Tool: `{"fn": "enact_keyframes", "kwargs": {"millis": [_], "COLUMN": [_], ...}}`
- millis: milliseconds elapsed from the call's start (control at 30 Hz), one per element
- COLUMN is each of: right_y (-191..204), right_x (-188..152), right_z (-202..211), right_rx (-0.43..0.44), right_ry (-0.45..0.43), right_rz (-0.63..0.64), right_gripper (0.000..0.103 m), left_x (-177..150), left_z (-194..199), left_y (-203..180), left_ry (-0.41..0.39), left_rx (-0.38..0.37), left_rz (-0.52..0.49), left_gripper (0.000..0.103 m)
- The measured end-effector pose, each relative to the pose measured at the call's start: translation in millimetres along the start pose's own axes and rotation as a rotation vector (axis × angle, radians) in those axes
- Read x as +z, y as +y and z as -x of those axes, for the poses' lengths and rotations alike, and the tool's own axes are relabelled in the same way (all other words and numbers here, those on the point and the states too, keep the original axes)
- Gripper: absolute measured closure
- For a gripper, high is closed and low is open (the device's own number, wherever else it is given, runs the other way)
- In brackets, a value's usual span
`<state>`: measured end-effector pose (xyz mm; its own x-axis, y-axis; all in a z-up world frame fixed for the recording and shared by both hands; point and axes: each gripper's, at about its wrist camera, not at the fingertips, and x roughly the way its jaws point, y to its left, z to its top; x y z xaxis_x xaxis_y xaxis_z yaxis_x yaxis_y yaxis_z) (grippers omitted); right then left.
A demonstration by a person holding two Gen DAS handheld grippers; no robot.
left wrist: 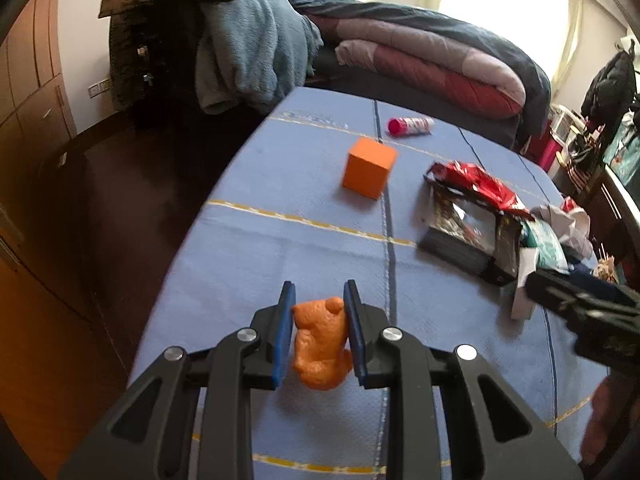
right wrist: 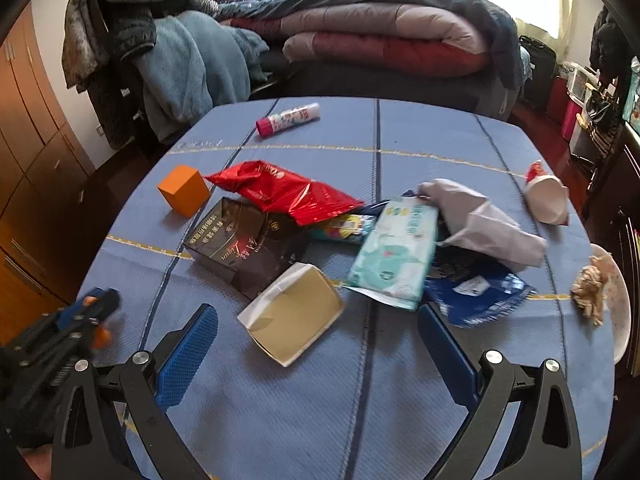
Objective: Collect trash
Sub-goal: 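Grasp the orange bear snack with the left gripper while the right gripper grasps the tan paper box, then carry both items over the wastebasket and open both grippers to drop them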
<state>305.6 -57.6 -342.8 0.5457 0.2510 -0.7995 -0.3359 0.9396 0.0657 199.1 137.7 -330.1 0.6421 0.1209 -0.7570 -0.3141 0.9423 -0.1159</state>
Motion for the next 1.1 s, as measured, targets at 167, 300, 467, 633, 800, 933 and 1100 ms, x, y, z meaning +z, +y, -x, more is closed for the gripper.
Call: {"fn": "enact_keyframes", "kwargs": {"millis": [167,300,467,633,800,933,1100], "right_y": [10,13,5,-15,-50,-87,-139], "right_x": [2,-1,-6,-13,-21,-30,-40], "right_z": [-15,-21,-5,28,61,83,105], "right_rx": [-0.015,-0.047,-0.01,0.021,-0.015,-0.068,-0.14], "right_ry": [0.014,0.044,0.031,-0.006,-0.056,-0.096,-0.137], "right_rz": [0.02,0.044,0.032,-0.013,-0.072,-0.136,-0.224], "right_gripper": [0.007,0.043,0.043,0.043,0.043,0.043,0.043], "left_x": [4,6,10,16,21,25,28], "left_z": [6,10,23,43,56,60,64], "left_y": [3,0,-7,-31,-76,-117,-170], "left_ry": [-0.022,-0.033,-0.06,-0.1,-0.128,-0.136,-0.148], "left_rx": [-0.011,-0.029,-0.041,-0.079,-0.152,-0.229,-0.32], "left_rz": [-0.003,-0.01,-0.024,-0.076,-0.154,-0.216,-0.289], "left_gripper": [0.077,0.077,0.077,0.077,0.077,0.077,0.077]}}
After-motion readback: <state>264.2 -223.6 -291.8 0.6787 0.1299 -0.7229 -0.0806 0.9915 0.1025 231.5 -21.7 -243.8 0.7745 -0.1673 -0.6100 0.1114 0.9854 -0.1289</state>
